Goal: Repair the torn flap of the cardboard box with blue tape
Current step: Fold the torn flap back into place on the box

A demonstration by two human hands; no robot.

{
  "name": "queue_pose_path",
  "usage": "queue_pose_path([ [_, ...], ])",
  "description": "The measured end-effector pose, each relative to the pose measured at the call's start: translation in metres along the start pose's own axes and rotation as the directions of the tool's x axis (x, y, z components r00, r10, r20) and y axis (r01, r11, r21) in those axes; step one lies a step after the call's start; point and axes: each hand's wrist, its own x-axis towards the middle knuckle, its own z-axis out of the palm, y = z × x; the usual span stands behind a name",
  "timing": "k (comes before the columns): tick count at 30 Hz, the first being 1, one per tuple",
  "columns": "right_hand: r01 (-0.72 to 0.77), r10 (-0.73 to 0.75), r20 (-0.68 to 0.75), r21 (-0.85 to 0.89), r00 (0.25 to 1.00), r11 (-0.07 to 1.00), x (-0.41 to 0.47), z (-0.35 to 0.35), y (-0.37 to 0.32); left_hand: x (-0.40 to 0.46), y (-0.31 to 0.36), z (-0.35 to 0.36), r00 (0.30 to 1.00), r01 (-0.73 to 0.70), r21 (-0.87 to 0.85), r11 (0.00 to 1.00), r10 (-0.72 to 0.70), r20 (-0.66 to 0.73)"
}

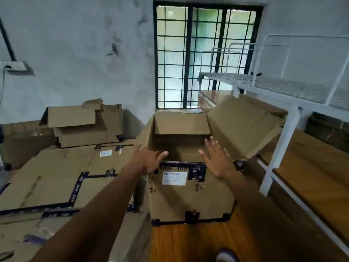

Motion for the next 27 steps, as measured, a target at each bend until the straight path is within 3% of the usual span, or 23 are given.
queue_pose_path([
  [2, -0.019, 0.025, 0.084, -0.068, 0.996, 0.998, 0.005, 0.009, -0.007, 0.006, -0.007, 0.009, 0.988, 0.02, -0.012, 1.0, -0.018, 0.152],
  [3, -0.041, 0.054, 0.1, -0.124, 0.994, 0.991, 0.005, 0.013, -0.009, 0.006, -0.007, 0.012, 0.987, 0.021, 0.011, 1.0, -0.022, 0.156],
  [7, -0.145, 0.154, 0.025, -0.215, 0.988, 0.966, 0.006, 0.023, -0.014, 0.007, -0.003, 0.025, 1.0, 0.014, 0.038, 0.999, -0.014, 0.013],
  [12, -0.103, 0.123, 0.055, -0.275, 0.991, 0.956, 0.007, 0.03, -0.011, 0.006, -0.003, 0.035, 0.998, 0.034, 0.025, 0.999, -0.033, -0.058],
  [19, -0.13, 0.147, 0.047, -0.267, 0.988, 0.955, 0.002, 0.027, -0.015, 0.021, 0.012, 0.011, 0.98, 0.099, 0.097, 0.99, -0.114, 0.165],
  [22, -0.117, 0.125, 0.021, -0.209, 0.992, 0.971, -0.001, 0.025, -0.012, 0.03, 0.019, 0.0, 0.952, 0.206, -0.004, 0.979, -0.2, 0.232],
  [24, -0.087, 0.096, 0.042, -0.179, 0.994, 0.98, -0.002, 0.026, -0.006, 0.038, 0.02, -0.001, 0.933, 0.315, -0.16, 0.936, -0.273, 0.236],
  [27, -0.071, 0.08, 0.064, -0.141, 0.995, 0.987, -0.003, 0.026, 0.004, 0.05, 0.019, -0.005, 0.889, 0.458, -0.502, 0.734, -0.39, 0.24],
])
